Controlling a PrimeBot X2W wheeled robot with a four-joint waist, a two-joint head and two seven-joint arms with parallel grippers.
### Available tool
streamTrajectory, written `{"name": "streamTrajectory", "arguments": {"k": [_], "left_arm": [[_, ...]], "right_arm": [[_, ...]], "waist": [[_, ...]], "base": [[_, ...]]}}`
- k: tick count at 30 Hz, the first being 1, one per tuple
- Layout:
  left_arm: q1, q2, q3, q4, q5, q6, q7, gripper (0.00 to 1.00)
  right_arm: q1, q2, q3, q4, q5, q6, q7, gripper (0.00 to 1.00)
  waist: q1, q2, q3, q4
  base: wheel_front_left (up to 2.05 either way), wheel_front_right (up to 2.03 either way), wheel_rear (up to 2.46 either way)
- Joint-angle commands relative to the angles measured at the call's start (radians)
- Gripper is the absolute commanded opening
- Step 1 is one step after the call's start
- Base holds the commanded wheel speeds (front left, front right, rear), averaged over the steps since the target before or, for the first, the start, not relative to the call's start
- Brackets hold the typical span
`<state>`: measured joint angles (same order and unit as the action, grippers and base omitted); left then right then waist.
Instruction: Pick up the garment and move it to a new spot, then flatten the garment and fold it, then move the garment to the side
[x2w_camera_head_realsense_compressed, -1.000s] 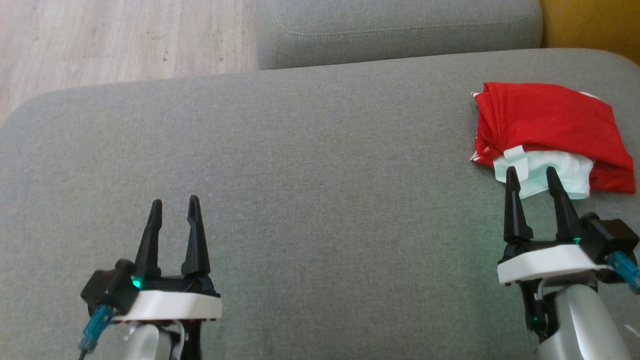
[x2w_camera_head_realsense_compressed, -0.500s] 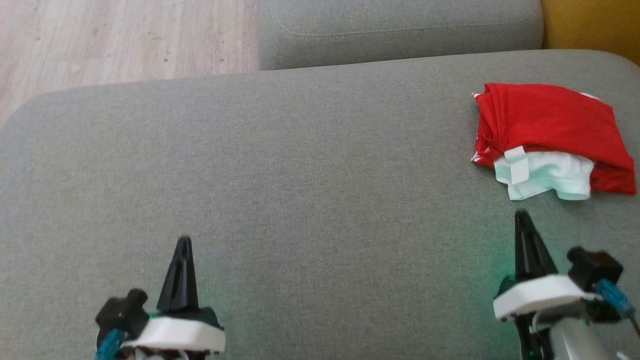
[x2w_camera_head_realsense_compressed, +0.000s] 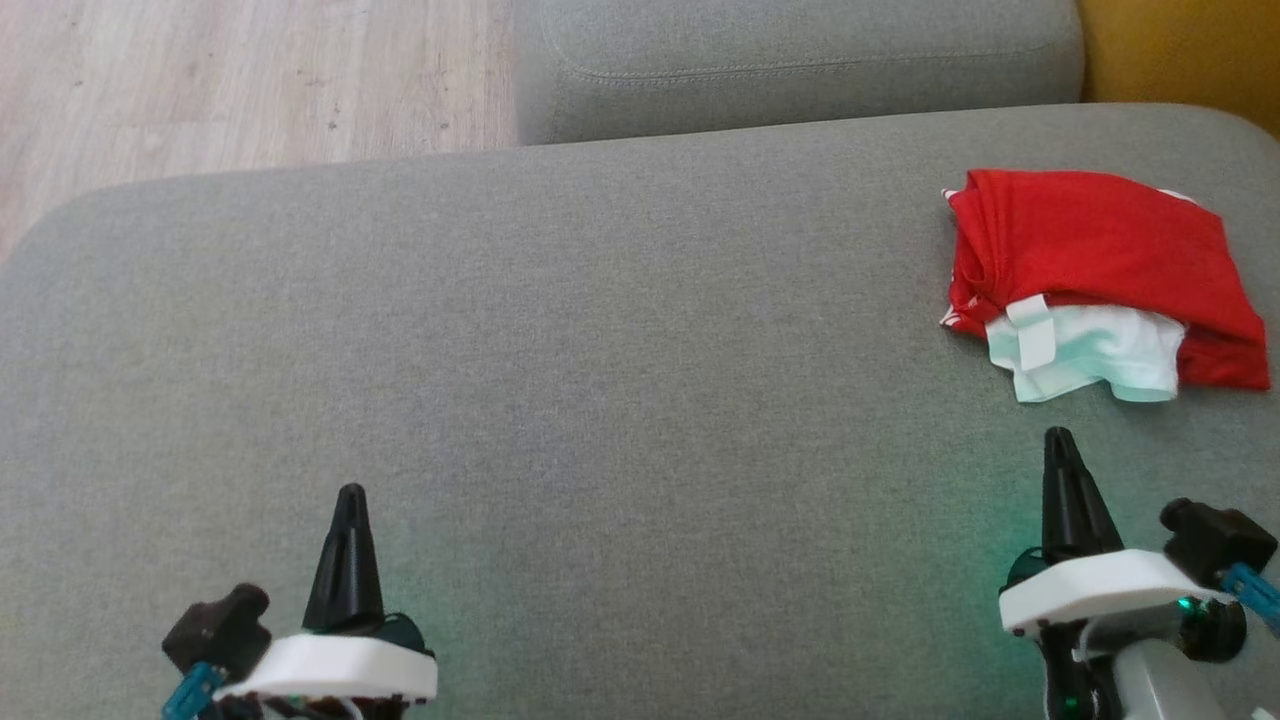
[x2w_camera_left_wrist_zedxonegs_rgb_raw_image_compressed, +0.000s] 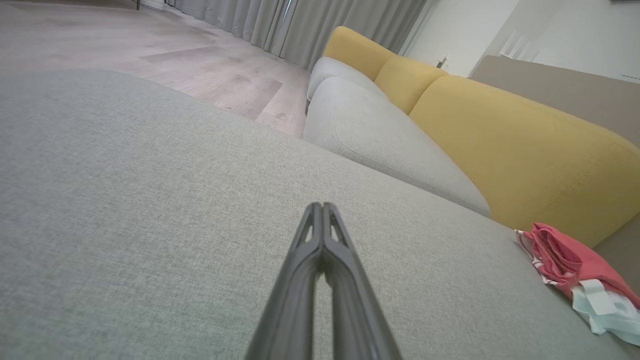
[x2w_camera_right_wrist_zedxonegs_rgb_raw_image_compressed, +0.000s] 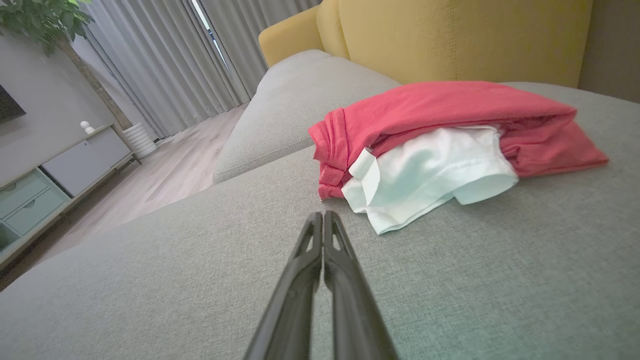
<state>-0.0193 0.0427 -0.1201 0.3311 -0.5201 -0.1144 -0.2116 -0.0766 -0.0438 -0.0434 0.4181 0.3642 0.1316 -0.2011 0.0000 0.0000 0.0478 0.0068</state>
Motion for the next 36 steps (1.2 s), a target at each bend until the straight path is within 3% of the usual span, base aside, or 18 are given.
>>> {"name": "streamTrajectory", "arguments": {"k": [1,36], "left_arm": [[-0.047,0.004,0.021,-0.036,-0.028,-0.002,0.005,0.00],[-0.059,0.010,0.083,-0.052,-0.368,-0.007,0.101,0.00]], "right_arm": [[-0.043,-0.001,-0.005,-0.039,0.034,0.000,0.006,0.00],[-0.039,-0.003,-0.026,-0.082,0.416,0.000,0.103,0.00]], "waist": [[0.0000,0.0000,-0.001,0.000],[0.0000,0.0000,-0.015,-0.002]], "base": [[0.00,0.00,0.00],[0.00,0.00,0.00]]}}
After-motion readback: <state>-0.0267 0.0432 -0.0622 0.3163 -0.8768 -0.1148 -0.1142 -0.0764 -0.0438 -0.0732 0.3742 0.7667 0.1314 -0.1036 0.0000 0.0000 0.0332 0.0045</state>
